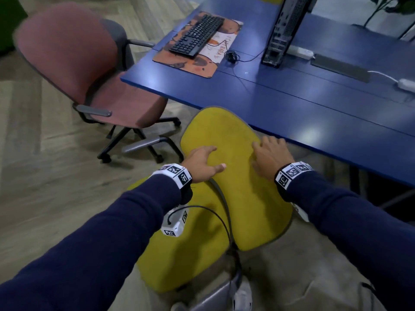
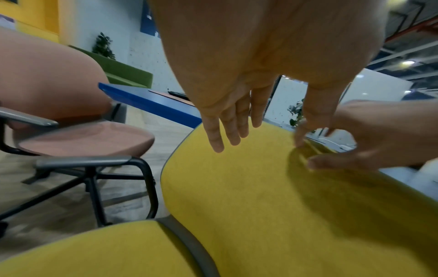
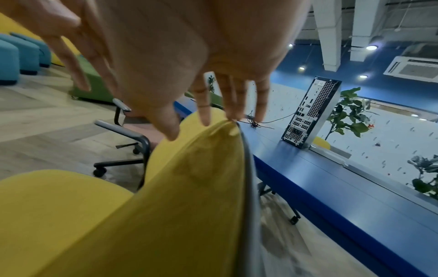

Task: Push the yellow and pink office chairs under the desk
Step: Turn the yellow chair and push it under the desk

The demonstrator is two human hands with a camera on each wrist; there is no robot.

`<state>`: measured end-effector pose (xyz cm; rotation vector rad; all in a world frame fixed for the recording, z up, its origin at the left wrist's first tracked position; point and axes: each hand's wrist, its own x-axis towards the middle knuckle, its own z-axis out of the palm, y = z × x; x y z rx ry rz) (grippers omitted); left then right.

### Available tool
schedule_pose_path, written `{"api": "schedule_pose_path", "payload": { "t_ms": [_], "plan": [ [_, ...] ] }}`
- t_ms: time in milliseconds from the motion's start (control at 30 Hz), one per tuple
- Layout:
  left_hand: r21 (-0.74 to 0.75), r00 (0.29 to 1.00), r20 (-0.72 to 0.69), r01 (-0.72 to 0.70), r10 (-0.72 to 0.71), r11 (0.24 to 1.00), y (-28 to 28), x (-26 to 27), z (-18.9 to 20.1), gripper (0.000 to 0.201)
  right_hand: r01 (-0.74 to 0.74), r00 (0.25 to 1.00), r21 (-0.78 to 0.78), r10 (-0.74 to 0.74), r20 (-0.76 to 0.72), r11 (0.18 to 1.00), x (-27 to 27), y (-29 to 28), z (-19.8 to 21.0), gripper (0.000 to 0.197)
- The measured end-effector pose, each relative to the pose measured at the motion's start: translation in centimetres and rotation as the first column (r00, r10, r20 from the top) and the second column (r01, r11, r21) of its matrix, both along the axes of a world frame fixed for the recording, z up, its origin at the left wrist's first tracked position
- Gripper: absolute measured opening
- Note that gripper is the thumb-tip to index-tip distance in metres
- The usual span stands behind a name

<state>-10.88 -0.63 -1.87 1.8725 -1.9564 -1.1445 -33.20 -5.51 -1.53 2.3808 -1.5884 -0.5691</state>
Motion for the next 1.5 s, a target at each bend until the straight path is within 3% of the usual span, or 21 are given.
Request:
{"api": "schedule_pose_path", "payload": {
  "t_ms": [133, 267, 400, 433, 533, 700, 800, 867, 967, 1500],
  "plan": [
    [0.046, 0.995, -0.07, 0.075, -0.071, 0.996, 2.2, -4.1, -1.8, 0.081, -0.269, 0.963, 0.161, 0.265, 0.044, 0.95, -0.8, -0.2, -0.6, 0.058],
    [0.155, 0.986, -0.139, 0.113, -0.091, 0.982, 4.9, -7.5, -3.5, 0.095, -0.324, 0.944, 0.315, 0.329, 0.041, 0.892, -3.2, 0.5, -0.8, 0.057],
    [0.208, 0.95, -0.297, 0.159, -0.093, 0.965, 7.7, -11.2, -3.3, 0.098, -0.485, 0.874, 0.236, 0.477, 0.092, 0.842, -5.1, 1.7, -1.0, 0.053],
    [0.218, 0.945, -0.32, 0.143, -0.068, 0.965, 8.4, -11.9, -3.6, 0.108, -0.516, 0.856, 0.221, 0.506, 0.102, 0.828, -5.3, 1.9, -1.2, 0.054],
    [0.319, 0.979, -0.203, 0.091, -0.026, 0.943, 11.0, -13.6, -5.1, 0.143, -0.538, 0.843, 0.278, 0.515, 0.156, 0.796, -6.0, 2.3, -2.3, 0.064],
    [0.396, 0.98, -0.063, 0.197, -0.188, 0.897, 15.1, -13.0, -5.0, 0.135, -0.568, 0.821, 0.465, 0.511, 0.255, 0.68, -7.4, 4.1, -3.2, 0.108],
    [0.415, 0.964, -0.008, 0.244, -0.264, 0.876, 16.3, -11.6, -4.7, 0.134, -0.591, 0.782, 0.569, 0.578, 0.231, 0.572, -8.1, 5.3, -2.5, 0.121],
    [0.429, 0.953, 0.023, 0.263, -0.302, 0.864, 17.0, -10.9, -4.3, 0.13, -0.576, 0.768, 0.61, 0.617, 0.173, 0.544, -7.9, 6.0, -2.4, 0.12],
    [0.44, 0.944, 0.059, 0.266, -0.323, 0.858, 18.2, -9.9, -3.6, 0.123, -0.559, 0.768, 0.608, 0.629, 0.124, 0.563, -7.0, 7.1, -2.8, 0.099],
    [0.327, 0.955, 0.198, 0.147, -0.22, 0.934, 22.0, -7.5, -3.9, 0.108, -0.503, 0.84, 0.532, 0.53, 0.114, 0.681, -5.6, 13.4, -3.4, 0.086]
  ]
}}
